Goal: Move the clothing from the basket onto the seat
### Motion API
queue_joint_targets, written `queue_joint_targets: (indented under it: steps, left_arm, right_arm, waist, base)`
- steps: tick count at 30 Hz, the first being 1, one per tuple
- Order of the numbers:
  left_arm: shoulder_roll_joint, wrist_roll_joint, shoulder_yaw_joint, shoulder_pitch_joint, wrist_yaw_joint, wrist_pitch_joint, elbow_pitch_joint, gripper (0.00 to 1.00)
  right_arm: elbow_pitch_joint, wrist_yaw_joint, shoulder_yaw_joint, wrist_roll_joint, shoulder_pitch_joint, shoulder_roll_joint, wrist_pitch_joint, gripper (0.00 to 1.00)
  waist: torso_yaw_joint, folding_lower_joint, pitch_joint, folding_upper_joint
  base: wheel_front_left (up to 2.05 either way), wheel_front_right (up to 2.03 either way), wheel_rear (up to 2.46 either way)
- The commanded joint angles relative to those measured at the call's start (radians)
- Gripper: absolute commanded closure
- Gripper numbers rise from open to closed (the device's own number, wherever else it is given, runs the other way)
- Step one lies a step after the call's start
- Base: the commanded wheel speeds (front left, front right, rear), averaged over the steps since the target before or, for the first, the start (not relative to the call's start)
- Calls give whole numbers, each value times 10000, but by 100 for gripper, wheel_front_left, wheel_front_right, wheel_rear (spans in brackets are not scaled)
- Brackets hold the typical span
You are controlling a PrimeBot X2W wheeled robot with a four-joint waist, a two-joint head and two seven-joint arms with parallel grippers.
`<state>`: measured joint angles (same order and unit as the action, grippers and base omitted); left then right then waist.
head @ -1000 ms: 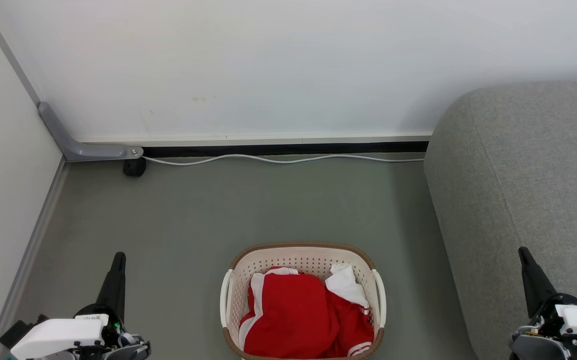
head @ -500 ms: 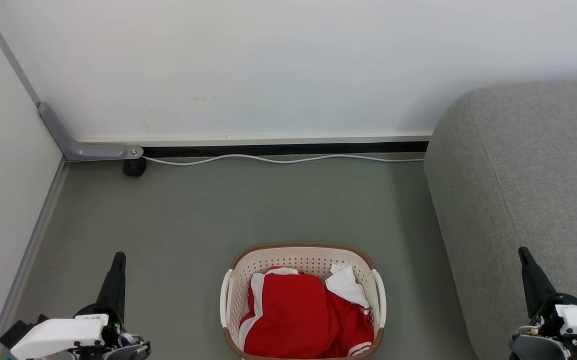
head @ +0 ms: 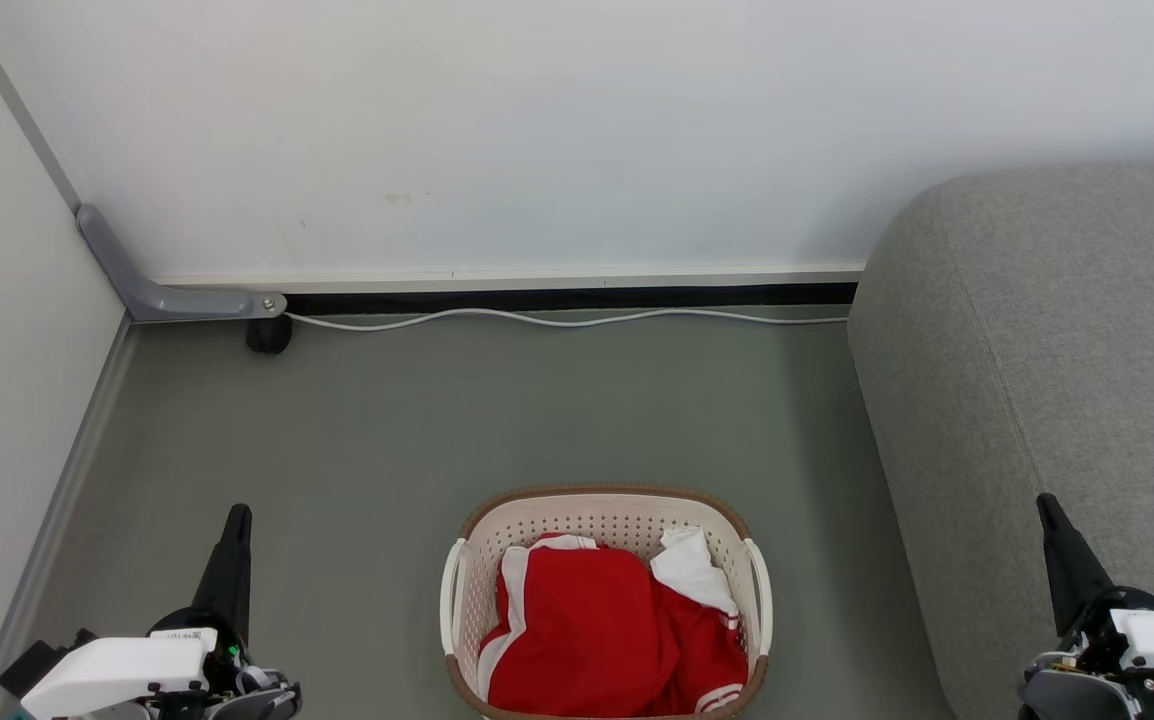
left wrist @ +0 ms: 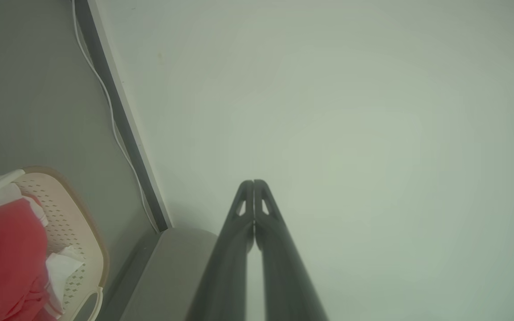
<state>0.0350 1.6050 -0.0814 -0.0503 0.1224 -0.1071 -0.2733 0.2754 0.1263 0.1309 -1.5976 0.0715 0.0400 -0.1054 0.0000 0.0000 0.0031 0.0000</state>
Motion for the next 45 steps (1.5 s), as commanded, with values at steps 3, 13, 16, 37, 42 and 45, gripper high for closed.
queue_joint_targets:
  steps: [3, 13, 16, 37, 42, 45]
  left_arm:
    - [152, 40, -319, -576, 83, -58, 285, 100]
    - [152, 40, -319, -576, 83, -58, 285, 100]
    - [152, 40, -319, -576, 83, -58, 285, 100]
    - [-155, -7, 97, 172, -4, 144, -421, 0]
    - [-130, -55, 185, 109, 0, 284, -447, 0]
    - [-104, -135, 252, 50, 2, 380, -458, 0]
  right_arm:
    - [-307, 44, -175, -115, 364, 102, -75, 100]
    - [-307, 44, -175, -115, 364, 102, -75, 100]
    - [-307, 44, -175, -115, 364, 102, -75, 100]
    - [320, -2, -119, 46, -145, -95, 27, 0]
    - [280, 0, -218, 134, -79, -32, 102, 0]
    - [258, 1, -307, 215, -17, 30, 186, 0]
  waist:
    - [0, 0, 0, 0]
    - [0, 0, 0, 0]
    - [0, 0, 0, 0]
    - [-2, 17, 6, 0]
    - [-4, 5, -32, 0]
    - [-5, 2, -27, 0]
  base:
    - [0, 0, 0]
    - [0, 0, 0]
    - [0, 0, 0]
    - [0, 0, 0]
    - [0, 0, 0]
    - [0, 0, 0]
